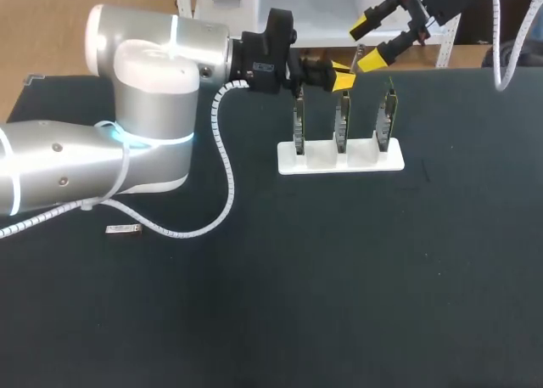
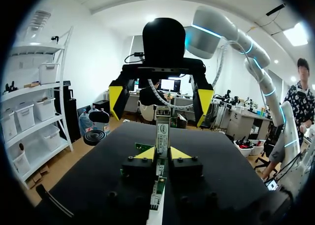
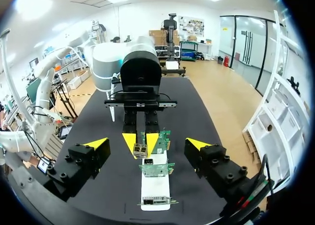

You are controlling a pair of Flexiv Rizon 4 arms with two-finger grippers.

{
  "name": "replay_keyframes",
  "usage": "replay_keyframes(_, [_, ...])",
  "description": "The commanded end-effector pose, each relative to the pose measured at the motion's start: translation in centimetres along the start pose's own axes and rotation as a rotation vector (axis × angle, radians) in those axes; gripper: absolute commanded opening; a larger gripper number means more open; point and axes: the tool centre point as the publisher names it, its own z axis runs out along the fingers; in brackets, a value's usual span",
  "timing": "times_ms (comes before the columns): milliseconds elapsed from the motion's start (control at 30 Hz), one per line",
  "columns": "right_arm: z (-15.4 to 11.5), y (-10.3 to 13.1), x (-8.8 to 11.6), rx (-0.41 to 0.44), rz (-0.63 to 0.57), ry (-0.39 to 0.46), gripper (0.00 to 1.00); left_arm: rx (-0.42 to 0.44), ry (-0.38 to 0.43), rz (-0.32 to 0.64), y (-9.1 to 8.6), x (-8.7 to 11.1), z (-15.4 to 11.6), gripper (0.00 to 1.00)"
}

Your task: Pick up the optical module with the left hand, and insert it into the network port with the right hand.

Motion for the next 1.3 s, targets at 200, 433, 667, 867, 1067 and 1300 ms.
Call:
replay_keyframes(200, [0.06,0.5,0.17,0.015,-0.005,-0.001,0.0,0.004,0.004,0.0,0.13,-0.06,-0.03,0.0])
replay_keyframes(433, [0.1,0.44,0.13,0.009,-0.011,-0.002,0.0,0.004,0.004,0.0,0.13,-0.06,-0.03,0.0])
replay_keyframes(667, [0.12,0.56,0.07,0.005,-0.015,-0.001,0.0,0.004,0.004,0.0,0.13,-0.06,-0.03,0.0])
replay_keyframes(867, [0.22,0.69,0.04,0.004,-0.018,-0.005,0.0,0.004,0.004,0.0,0.13,-0.06,-0.03,1.0])
replay_keyframes(1067, [0.26,0.69,0.04,0.006,-0.021,-0.008,0.0,0.004,0.004,0.0,0.13,-0.06,-0.03,1.0])
replay_keyframes(1300, [0.25,0.67,0.12,0.007,-0.023,-0.011,0.0,0.017,0.018,0.038,-0.08,-0.54,0.19,1.0])
